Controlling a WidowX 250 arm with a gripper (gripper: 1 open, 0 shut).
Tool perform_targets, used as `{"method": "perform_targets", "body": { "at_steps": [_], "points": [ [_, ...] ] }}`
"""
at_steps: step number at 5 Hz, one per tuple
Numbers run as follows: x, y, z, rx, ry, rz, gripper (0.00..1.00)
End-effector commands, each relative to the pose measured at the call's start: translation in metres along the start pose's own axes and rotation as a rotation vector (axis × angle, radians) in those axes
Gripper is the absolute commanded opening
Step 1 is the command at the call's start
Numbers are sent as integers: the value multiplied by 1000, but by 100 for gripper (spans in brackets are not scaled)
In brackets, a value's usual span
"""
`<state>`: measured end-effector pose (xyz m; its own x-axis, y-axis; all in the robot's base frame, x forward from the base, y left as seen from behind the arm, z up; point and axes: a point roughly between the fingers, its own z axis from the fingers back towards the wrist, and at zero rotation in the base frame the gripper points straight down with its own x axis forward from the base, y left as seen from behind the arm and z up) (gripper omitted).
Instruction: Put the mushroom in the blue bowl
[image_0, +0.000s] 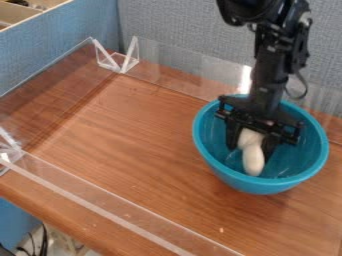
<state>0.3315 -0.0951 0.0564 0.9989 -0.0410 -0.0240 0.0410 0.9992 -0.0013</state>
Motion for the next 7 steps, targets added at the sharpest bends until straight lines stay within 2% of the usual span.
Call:
{"method": "perform_targets", "body": {
  "at_steps": [1,3,5,6,7],
  "points": [
    [2,4,31,-22,-74,-7,0],
    [12,6,36,-29,-79,42,0],
    [23,0,30,-33,-75,70,0],
    [25,-3,27,-34,-74,79,0],
    [26,-5,29,-35,-74,123,0]
  ]
}}
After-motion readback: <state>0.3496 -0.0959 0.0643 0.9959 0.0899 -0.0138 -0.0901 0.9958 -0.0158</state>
